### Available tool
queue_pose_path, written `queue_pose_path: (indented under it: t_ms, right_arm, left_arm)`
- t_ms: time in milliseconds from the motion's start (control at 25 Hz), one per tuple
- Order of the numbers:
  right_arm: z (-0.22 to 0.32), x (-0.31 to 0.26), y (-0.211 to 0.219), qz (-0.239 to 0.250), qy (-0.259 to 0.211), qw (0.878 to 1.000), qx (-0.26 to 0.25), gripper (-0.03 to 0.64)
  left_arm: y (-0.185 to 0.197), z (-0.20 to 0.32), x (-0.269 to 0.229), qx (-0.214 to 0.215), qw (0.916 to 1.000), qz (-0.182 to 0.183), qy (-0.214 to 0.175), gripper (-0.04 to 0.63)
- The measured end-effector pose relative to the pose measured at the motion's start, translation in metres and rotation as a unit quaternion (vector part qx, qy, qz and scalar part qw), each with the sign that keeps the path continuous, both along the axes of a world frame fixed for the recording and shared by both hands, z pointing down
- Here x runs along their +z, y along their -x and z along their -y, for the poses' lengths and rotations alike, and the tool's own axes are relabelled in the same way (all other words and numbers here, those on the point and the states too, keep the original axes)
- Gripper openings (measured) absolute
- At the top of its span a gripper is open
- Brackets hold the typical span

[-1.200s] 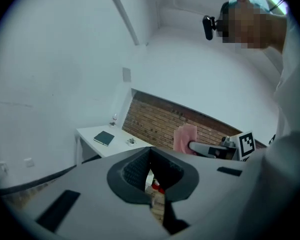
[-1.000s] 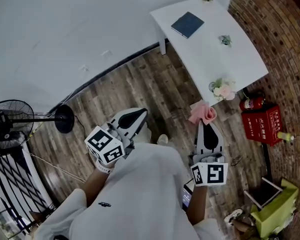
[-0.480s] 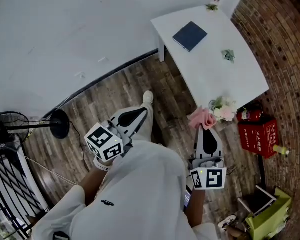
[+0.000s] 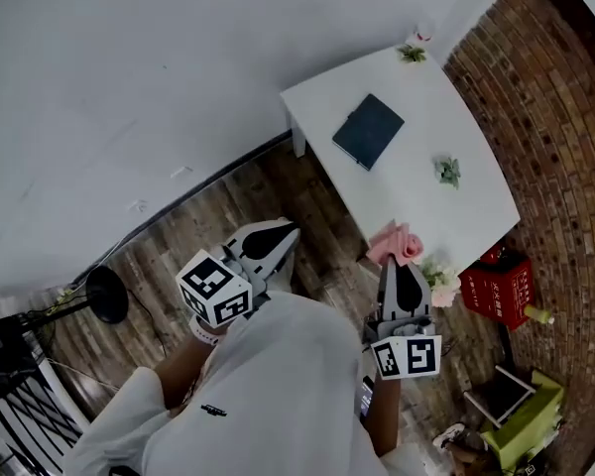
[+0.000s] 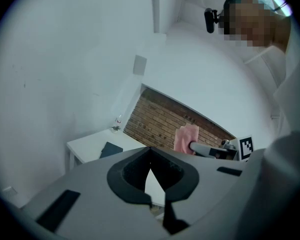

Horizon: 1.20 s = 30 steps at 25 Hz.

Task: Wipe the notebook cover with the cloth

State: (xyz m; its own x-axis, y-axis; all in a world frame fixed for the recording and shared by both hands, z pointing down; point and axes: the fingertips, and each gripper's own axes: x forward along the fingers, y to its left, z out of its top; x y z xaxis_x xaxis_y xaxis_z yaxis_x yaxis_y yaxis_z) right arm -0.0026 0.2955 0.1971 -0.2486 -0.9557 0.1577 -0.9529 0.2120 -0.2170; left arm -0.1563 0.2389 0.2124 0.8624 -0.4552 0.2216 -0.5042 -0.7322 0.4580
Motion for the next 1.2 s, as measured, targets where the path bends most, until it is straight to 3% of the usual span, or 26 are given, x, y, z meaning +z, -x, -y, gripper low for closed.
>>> queue_pose_path:
  t_ms: [160, 360, 640, 1040, 1200]
  right_arm:
    - [0.059, -0.006, 0.003, -0.001, 0.008, 1.0, 0.028, 0.014]
    - [0.108, -0.01, 0.008, -0.008, 0.011, 0.999, 0.047, 0.014]
    - [0.142, 0.0, 0.004, -0.048, 0.031, 0.997, 0.042, 0.014]
    - [0.185, -0.002, -0.022, -0.022, 0.013, 0.999, 0.033, 0.015]
    - [0.195, -0.005, -0.036, -0.02, 0.005, 0.999, 0.039, 0.015]
  left_arm:
    - [0.011, 0.063, -0.005, -0.007, 0.9998, -0.018, 0.005, 0.012]
    - [0.008, 0.105, -0.013, 0.06, 0.9976, -0.008, -0.035, 0.012]
    - [0.005, 0.142, -0.007, 0.045, 0.9989, -0.009, -0.009, 0.012]
    - [-0.015, 0.178, 0.004, 0.026, 0.9995, 0.014, 0.013, 0.012]
    - [-0.033, 0.187, 0.002, 0.037, 0.9989, 0.027, 0.007, 0.012]
